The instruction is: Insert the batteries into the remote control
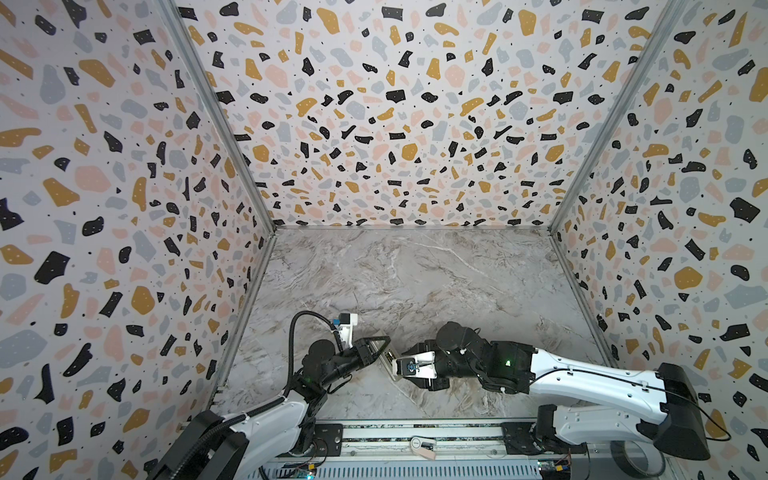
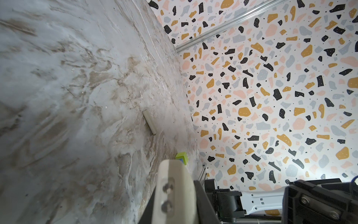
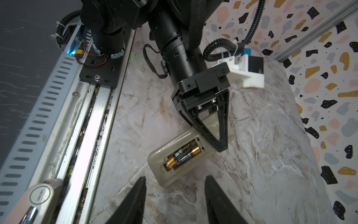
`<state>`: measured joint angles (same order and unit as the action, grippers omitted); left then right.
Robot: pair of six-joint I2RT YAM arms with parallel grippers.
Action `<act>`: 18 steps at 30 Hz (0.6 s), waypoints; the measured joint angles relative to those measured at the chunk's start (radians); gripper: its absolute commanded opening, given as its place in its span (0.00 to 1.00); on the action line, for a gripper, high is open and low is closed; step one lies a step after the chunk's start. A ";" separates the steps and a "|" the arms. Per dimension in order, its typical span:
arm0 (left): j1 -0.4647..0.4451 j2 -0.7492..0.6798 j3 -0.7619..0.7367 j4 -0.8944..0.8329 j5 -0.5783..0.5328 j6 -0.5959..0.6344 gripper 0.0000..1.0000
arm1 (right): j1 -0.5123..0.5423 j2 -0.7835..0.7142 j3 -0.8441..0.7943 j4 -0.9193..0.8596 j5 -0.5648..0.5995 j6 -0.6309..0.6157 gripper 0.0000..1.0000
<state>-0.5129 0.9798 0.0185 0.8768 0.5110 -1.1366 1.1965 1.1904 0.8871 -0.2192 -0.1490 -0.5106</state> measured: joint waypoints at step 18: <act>-0.006 -0.005 0.002 -0.002 0.065 0.018 0.00 | -0.031 0.157 0.004 -0.007 -0.100 -0.058 0.35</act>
<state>-0.5194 0.9752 0.0200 0.8749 0.5758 -1.1183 1.1660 1.3476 0.8913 -0.2264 -0.2485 -0.5682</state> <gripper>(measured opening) 0.232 0.358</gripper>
